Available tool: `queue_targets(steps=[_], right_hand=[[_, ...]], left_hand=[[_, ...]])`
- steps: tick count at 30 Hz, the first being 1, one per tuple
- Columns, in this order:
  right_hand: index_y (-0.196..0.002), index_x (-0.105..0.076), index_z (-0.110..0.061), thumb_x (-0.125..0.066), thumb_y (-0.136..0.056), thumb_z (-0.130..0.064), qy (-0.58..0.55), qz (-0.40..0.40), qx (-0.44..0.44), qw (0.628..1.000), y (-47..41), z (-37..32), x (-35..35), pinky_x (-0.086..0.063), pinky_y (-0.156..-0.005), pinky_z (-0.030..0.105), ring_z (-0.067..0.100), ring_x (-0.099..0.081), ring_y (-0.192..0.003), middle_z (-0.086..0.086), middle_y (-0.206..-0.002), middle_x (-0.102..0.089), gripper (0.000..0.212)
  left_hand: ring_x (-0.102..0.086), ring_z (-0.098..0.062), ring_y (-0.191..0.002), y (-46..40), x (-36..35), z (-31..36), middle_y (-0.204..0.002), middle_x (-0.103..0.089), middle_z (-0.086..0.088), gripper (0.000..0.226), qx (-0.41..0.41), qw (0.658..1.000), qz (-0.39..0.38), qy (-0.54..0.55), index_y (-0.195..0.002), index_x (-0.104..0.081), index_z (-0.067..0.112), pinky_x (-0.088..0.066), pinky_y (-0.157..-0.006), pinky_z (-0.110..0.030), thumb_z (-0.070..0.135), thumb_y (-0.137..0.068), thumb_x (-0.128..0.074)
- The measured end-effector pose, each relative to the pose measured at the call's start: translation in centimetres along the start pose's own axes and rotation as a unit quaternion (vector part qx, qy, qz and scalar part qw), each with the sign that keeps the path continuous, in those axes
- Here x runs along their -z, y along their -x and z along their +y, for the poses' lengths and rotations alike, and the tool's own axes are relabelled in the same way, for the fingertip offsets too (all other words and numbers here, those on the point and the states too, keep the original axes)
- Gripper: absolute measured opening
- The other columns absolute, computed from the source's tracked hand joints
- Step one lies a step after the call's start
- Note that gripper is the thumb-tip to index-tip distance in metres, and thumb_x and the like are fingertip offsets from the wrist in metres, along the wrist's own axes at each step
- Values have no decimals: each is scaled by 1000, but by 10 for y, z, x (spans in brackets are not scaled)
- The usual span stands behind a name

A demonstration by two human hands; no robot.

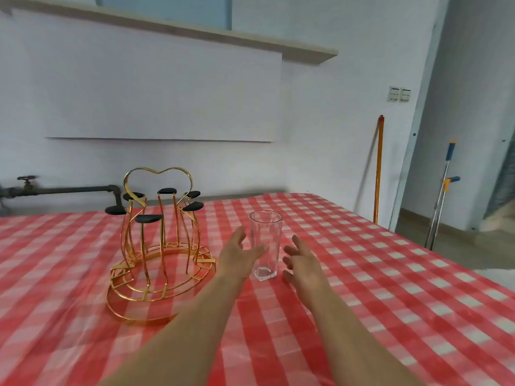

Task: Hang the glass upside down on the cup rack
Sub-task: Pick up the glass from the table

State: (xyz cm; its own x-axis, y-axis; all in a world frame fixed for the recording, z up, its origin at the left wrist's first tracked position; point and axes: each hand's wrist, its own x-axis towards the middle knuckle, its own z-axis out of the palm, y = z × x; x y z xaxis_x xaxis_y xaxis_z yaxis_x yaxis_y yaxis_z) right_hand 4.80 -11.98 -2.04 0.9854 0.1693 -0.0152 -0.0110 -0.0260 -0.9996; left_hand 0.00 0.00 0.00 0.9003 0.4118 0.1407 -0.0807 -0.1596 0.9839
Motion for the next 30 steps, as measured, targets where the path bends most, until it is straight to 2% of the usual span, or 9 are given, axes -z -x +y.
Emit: queue_targets(steps=[3, 5, 7, 10, 13, 15, 19, 23, 30], right_hand=[[-145, -25, -27, -33, -80, 8, 21, -14, -1, 1000, -7, 3, -1, -40, -105, 46, 22, -47, -122, 5, -144, -45, 74], [-145, -25, -25, -37, -80, 4, 19, -22, -5, 1000, -11, 6, -1, -42, -104, 44, 21, -52, -117, 7, -141, -49, 72], [-145, -24, -23, -42, -79, 0, 12, -31, -6, 999, -12, 8, -2, -42, -104, 45, 24, -55, -118, 9, -137, -53, 72], [-145, -23, -21, -45, -80, -3, 3, -40, -14, 999, -10, 6, -3, -41, -105, 46, 27, -55, -120, 12, -135, -55, 71], [-145, -24, -20, -49, -79, -5, 6, -48, -15, 999, -8, 6, -3, -42, -103, 47, 28, -56, -118, 13, -135, -54, 73], [-145, -25, -21, -50, -79, -5, 7, -50, -15, 999, -7, 6, -3, -42, -103, 48, 28, -56, -119, 12, -136, -54, 72], [-144, -27, -18, -51, -77, -2, -6, -54, -12, 998, -3, 5, 0, -43, -103, 45, 25, -57, -116, 11, -135, -55, 73], [-142, -30, -19, -62, -81, -21, -26, -58, 12, 998, 5, 1, 5, -40, -106, 45, 23, -55, -118, 7, -139, -52, 69], [-145, -23, -13, -77, -53, -45, -199, -75, 4, 977, 16, -9, 2, -33, -111, 42, 31, -41, -132, 13, -147, -39, 111]], left_hand=[[-41, -25, -134, -6, -6, -2, -147, -45, -4, 71, -22, 1000, 1, -18, -141, -41, 18, -37, -102, -35, 20, -77, -72], [-44, -23, -131, -9, -11, -2, -145, -46, -2, 72, -19, 1000, -2, -5, -141, -40, 19, -47, -84, -20, 19, -77, -72], [-46, -22, -131, -11, -15, -3, -145, -47, -2, 74, -12, 1000, -2, 5, -142, -39, 19, -46, -66, -10, 17, -76, -72], [-51, -21, -127, -11, -19, 1, -142, -52, -1, 73, -12, 999, 25, -36, -140, -40, 19, -45, -83, -22, 20, -75, -73], [-56, -18, -119, -10, -22, 4, -135, -57, 1, 63, -11, 997, 42, -61, -132, -46, 17, -47, -81, -25, 22, -75, -73], [-57, -16, -114, -10, -23, 5, -130, -59, 2, 58, -9, 997, 46, -62, -126, -49, 18, -46, -89, -32, 23, -73, -74], [-54, -11, -100, -6, -22, 9, -124, -60, 4, 55, -6, 998, 45, -54, -123, -51, 17, -42, -84, -28, 23, -74, -74], [-53, -11, -97, -2, -18, 21, -116, -58, 6, 50, -1, 998, 53, -13, -123, -52, 17, -40, -78, -26, 24, -77, -72], [-59, -15, -103, 9, -9, 53, -111, -62, 8, 32, -10, 989, 46, 142, -102, -59, 28, -46, -92, -36, 20, -75, -73]])
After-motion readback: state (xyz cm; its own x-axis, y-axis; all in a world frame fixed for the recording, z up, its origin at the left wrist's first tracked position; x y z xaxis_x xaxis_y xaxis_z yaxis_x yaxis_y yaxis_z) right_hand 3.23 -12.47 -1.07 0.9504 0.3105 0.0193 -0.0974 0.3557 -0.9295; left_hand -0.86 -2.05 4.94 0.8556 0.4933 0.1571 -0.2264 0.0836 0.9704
